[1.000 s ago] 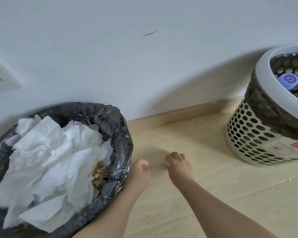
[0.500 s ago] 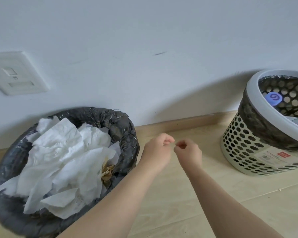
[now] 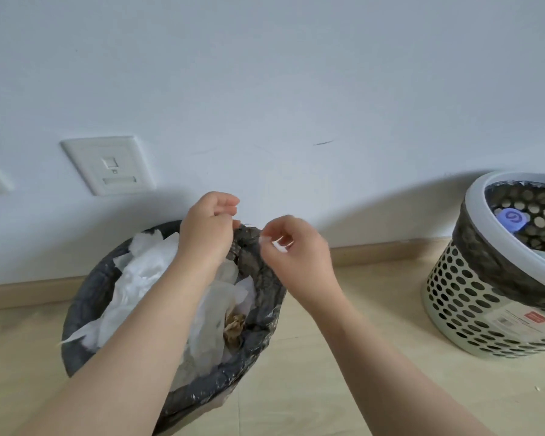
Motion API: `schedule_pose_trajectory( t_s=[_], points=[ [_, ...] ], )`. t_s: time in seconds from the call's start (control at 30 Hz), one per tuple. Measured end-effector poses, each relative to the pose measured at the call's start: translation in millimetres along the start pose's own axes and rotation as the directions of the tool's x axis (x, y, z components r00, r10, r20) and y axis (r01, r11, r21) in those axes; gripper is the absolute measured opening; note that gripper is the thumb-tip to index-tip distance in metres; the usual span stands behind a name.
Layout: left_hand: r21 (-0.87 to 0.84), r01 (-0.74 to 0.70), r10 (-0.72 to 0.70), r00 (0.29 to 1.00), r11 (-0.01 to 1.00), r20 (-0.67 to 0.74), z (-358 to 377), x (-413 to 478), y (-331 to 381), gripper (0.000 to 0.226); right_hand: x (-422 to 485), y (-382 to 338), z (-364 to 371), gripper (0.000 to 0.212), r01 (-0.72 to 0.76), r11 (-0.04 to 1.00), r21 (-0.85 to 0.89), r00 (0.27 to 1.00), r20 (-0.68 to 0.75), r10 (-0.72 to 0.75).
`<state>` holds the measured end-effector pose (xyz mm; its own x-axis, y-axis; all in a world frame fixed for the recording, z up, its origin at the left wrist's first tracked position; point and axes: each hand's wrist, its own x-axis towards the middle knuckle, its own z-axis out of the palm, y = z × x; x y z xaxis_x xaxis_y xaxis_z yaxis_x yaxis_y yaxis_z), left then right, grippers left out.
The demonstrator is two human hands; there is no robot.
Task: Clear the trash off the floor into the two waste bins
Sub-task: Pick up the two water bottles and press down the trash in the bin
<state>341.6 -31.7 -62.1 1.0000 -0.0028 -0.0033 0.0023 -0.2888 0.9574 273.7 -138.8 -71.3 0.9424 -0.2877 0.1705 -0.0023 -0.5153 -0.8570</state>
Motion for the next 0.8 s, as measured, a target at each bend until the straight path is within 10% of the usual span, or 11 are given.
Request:
schedule_pose_trajectory(
  t_s=[0.3, 0.63, 0.8],
  points=[
    [0.237, 0.057, -0.086, 0.990, 0.970, 0.116, -1.4, 2.2, -49.1, 0.033, -4.5, 33.7, 27.5, 0.046, -0.179, 0.968, -0.176, 0.972, 0.123, 0.202],
    [0.100, 0.141, -0.153, 0.981, 0.985, 0.123, 2.7, 8.2, -66.8, 0.037, 1.1, 37.7, 43.4, 0.036, -0.094, 0.964, -0.247, 0.950, 0.267, 0.161],
    [-0.036, 0.246, -0.219, 0.912, 0.969, 0.347, -12.5, 7.8, -53.6, 0.014, 6.0, 34.1, 40.5, 0.048, -0.029, 0.907, -0.419, 0.926, 0.330, 0.182]
  ],
)
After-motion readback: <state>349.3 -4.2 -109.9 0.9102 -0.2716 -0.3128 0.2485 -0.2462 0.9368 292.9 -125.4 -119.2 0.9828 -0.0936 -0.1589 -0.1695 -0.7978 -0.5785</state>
